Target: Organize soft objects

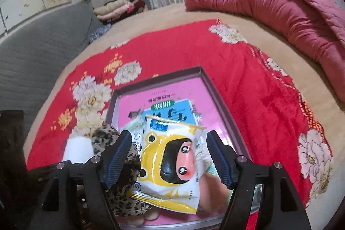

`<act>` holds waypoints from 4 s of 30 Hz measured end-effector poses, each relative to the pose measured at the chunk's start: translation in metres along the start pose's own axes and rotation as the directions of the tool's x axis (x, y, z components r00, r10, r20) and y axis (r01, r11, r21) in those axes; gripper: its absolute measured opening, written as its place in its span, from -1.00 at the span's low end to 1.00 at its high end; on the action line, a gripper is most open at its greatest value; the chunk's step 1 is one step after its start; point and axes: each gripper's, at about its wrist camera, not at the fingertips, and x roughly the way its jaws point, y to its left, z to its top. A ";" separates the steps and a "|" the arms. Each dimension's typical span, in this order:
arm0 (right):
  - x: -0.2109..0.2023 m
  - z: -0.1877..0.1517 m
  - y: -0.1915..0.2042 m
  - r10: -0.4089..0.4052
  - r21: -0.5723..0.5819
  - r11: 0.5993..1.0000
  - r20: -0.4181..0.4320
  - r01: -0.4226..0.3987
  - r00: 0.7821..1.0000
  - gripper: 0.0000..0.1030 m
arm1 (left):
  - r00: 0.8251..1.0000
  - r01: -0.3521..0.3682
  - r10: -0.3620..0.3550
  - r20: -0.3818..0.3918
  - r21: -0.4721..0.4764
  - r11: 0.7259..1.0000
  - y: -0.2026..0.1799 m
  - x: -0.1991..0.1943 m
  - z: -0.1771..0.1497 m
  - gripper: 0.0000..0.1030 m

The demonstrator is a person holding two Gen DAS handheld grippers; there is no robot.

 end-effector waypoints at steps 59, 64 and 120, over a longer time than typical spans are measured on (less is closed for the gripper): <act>-0.155 -0.131 0.116 -0.133 -0.141 0.977 0.185 0.160 0.974 0.49 | 0.946 -0.250 0.258 0.196 -0.064 0.966 0.026 -0.169 -0.120 0.23; -0.161 -0.135 0.110 -0.115 -0.103 0.985 0.184 0.136 0.976 0.49 | 0.943 -0.256 0.264 0.201 -0.066 0.964 0.024 -0.176 -0.127 0.23; -0.157 -0.155 0.110 -0.137 -0.102 0.984 0.109 0.149 0.984 0.49 | 0.946 -0.290 0.286 0.151 0.004 0.957 0.018 -0.157 -0.151 0.23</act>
